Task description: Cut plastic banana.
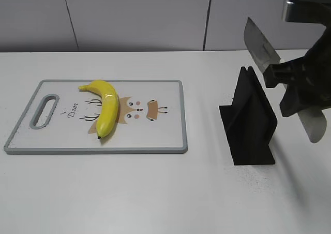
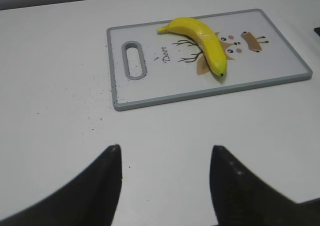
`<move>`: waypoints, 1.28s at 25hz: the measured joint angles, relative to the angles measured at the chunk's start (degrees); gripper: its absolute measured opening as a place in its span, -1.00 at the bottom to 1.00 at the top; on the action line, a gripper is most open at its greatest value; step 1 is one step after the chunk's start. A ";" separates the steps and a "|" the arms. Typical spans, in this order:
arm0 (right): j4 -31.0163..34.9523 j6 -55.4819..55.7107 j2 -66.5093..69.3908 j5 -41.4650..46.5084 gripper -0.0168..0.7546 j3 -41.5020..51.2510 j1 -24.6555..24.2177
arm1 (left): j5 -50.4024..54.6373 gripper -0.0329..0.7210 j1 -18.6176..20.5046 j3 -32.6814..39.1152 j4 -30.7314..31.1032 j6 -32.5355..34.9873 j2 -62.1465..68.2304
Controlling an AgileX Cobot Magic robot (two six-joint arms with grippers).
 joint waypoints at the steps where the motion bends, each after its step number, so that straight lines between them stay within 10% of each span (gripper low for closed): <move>1: -0.07 0.17 0.00 -0.26 -0.54 0.00 0.00 | 0.00 0.52 -0.58 0.00 0.00 0.00 -0.05; 32: -3.97 1.07 8.56 -4.46 -0.54 0.52 0.00 | -0.05 0.46 0.86 0.00 1.76 -2.80 -0.10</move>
